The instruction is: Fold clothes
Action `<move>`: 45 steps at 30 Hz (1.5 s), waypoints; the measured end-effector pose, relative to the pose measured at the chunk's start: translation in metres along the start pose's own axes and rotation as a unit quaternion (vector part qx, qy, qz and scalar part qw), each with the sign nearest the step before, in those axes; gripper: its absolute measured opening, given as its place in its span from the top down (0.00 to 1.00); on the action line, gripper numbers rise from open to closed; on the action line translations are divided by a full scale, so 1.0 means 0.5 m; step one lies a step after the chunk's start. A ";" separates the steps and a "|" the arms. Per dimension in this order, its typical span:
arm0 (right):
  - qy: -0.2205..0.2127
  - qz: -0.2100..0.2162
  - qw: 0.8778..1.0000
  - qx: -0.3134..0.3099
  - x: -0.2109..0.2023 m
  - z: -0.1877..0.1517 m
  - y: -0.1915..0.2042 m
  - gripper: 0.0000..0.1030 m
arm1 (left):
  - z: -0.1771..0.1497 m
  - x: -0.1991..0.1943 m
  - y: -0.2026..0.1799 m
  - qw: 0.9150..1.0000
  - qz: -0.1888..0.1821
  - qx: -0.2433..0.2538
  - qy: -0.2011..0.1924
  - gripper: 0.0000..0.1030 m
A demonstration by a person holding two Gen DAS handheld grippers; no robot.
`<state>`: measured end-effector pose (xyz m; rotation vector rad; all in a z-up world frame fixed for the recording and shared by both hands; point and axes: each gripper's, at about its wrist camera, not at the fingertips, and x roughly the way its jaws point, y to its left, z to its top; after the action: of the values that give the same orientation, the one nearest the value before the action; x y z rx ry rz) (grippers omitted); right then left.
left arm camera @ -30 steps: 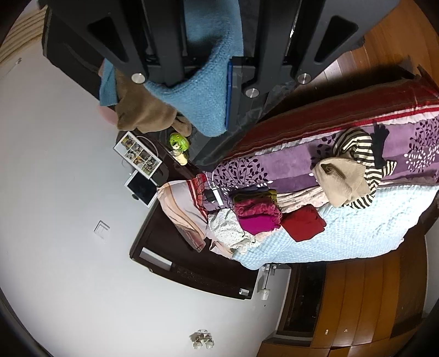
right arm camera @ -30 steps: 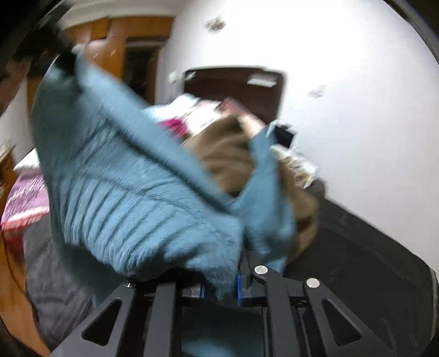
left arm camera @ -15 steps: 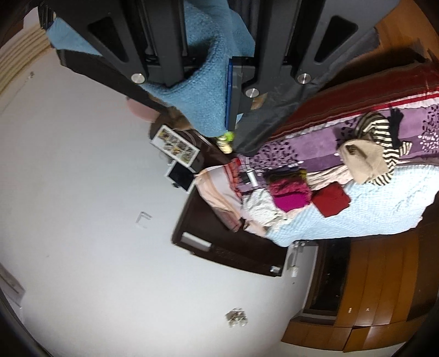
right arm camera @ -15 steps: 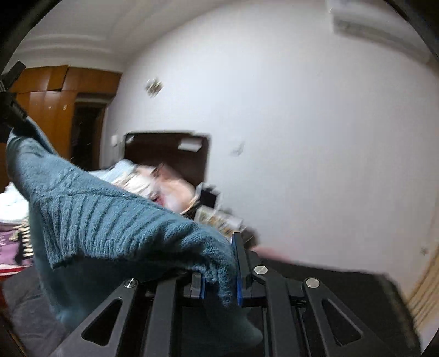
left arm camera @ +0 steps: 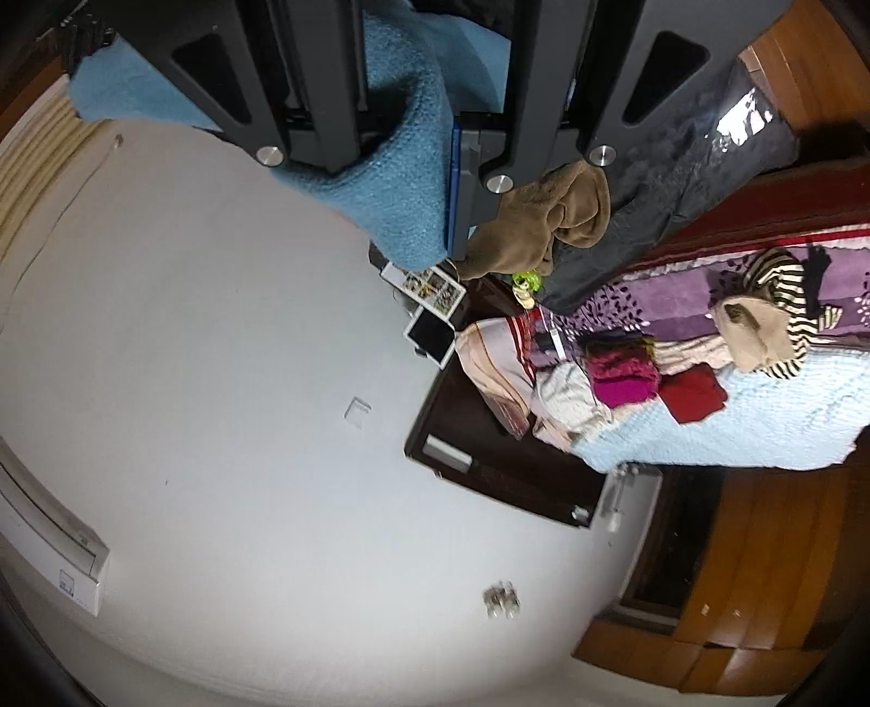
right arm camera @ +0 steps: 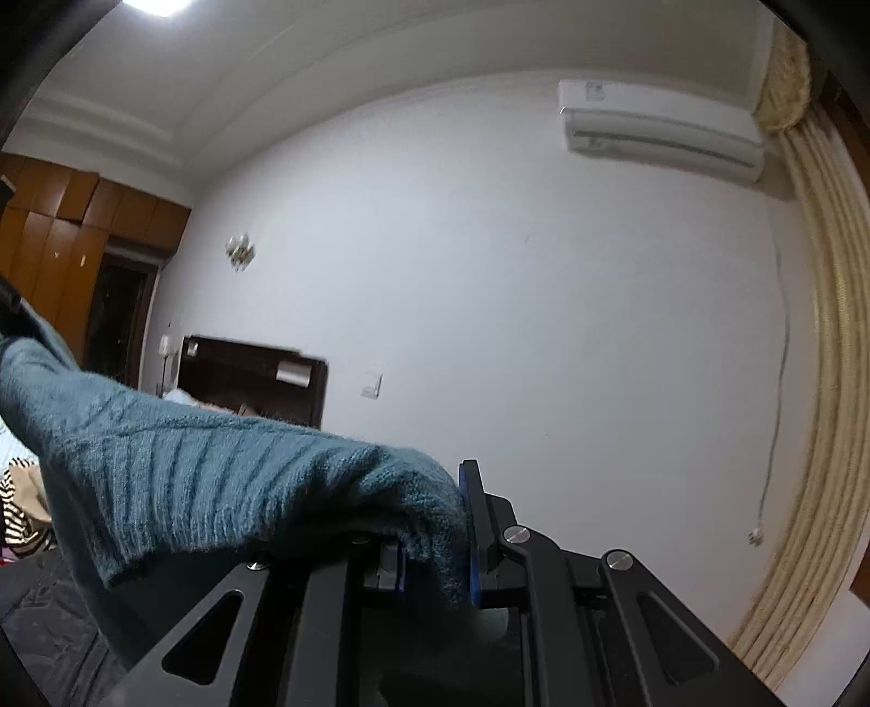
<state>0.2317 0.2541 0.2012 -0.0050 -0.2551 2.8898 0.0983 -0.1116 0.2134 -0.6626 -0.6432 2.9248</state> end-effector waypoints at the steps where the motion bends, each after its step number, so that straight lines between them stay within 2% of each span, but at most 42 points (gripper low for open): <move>1: -0.009 -0.003 1.000 -0.001 -0.019 0.006 -0.016 0.85 | -0.009 -0.018 -0.008 1.000 -0.001 -0.002 -0.006 0.90; 8: -0.047 -0.018 0.999 0.006 -0.113 0.033 -0.130 0.85 | -0.056 -0.130 -0.083 0.999 -0.024 0.003 -0.038 0.90; 15: -0.108 -0.068 0.992 0.010 -0.198 0.086 -0.233 0.85 | -0.074 -0.205 -0.181 0.994 -0.086 0.010 -0.070 0.90; 19: -0.149 -0.108 0.983 0.018 -0.223 0.128 -0.287 0.85 | -0.083 -0.237 -0.238 0.989 -0.107 0.037 -0.099 0.88; 23: -0.147 -0.127 0.981 0.017 -0.192 0.132 -0.305 0.85 | -0.093 -0.223 -0.257 0.990 -0.107 0.037 -0.089 0.88; 28: -0.064 -0.109 0.992 0.009 -0.081 0.070 -0.298 0.85 | -0.132 -0.110 -0.267 0.997 -0.059 0.039 -0.030 0.88; 32: 0.020 -0.088 0.996 -0.002 0.009 -0.017 -0.288 0.85 | -0.176 0.025 -0.263 0.998 -0.017 0.033 0.053 0.88; 35: 0.089 -0.067 0.994 -0.003 0.077 -0.090 -0.284 0.85 | -0.220 0.126 -0.255 0.993 0.011 0.031 0.116 0.88; 40: 0.188 -0.035 0.982 0.002 0.180 -0.204 -0.276 0.85 | -0.293 0.265 -0.234 0.979 0.058 0.050 0.189 0.87; 43: 0.237 -0.022 0.971 0.010 0.234 -0.270 -0.273 0.85 | -0.324 0.317 -0.223 0.972 0.076 0.058 0.215 0.86; 45: 0.262 -0.011 0.965 0.014 0.274 -0.292 -0.273 0.85 | -0.332 0.358 -0.214 0.966 0.088 0.067 0.234 0.79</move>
<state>0.1346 0.4421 0.0833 -0.7425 -0.1120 2.7398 0.0053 0.0782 0.0510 -1.3911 -0.3460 2.7600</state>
